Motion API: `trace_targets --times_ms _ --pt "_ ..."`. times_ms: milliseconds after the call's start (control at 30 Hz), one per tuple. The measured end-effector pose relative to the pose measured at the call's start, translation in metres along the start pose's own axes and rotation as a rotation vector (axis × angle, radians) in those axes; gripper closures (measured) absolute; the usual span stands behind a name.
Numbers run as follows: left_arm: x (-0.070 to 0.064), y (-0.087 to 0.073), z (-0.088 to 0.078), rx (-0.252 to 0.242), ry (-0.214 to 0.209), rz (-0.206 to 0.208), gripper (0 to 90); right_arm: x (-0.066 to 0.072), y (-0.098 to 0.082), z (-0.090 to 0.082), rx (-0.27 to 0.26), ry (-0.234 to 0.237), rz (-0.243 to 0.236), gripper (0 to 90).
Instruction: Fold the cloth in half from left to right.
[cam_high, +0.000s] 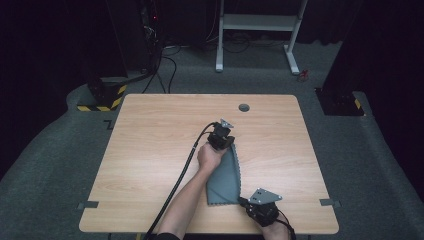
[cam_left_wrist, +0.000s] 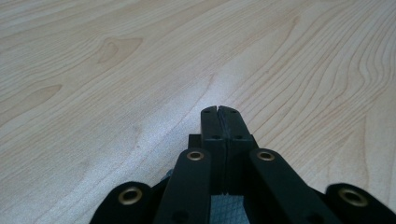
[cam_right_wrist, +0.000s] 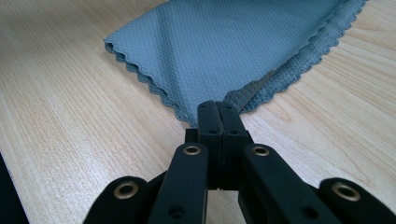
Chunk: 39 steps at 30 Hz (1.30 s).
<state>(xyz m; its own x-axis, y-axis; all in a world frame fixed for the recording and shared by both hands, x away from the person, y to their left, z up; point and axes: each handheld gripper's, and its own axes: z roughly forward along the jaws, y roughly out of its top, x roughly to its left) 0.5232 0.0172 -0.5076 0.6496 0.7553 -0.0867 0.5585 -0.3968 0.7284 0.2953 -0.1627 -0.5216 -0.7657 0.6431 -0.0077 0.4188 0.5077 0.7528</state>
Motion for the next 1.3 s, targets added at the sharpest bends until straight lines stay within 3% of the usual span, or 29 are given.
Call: trace_targets --times_ms 600,700,767,833,1000,1067,1300 --pt "-0.005 0.0 0.006 0.006 -0.013 0.016 88.7 -0.002 -0.002 0.0 0.01 0.005 0.018 89.8" --pt "-0.003 0.001 0.005 -0.012 -0.025 -0.025 79.0 -0.004 -0.001 0.001 0.018 0.017 0.035 79.9" --pt "-0.005 0.003 0.002 -0.018 -0.01 -0.016 72.8 -0.005 -0.001 0.001 0.015 0.025 0.055 79.9" --pt "-0.005 0.004 -0.004 -0.026 0.01 0.001 66.1 -0.006 -0.001 0.001 0.006 0.017 0.048 77.5" --pt "0.0 0.0 -0.03 -0.065 0.026 -0.03 53.7 -0.014 0.002 -0.002 -0.024 -0.005 0.076 72.4" --pt "0.002 -0.005 -0.042 -0.066 0.039 -0.013 51.1 -0.019 0.005 -0.003 -0.034 -0.014 0.08 72.3" --pt "-0.007 -0.041 -0.081 -0.065 0.039 0.037 47.9 -0.032 0.019 -0.004 -0.056 -0.03 0.072 72.4"
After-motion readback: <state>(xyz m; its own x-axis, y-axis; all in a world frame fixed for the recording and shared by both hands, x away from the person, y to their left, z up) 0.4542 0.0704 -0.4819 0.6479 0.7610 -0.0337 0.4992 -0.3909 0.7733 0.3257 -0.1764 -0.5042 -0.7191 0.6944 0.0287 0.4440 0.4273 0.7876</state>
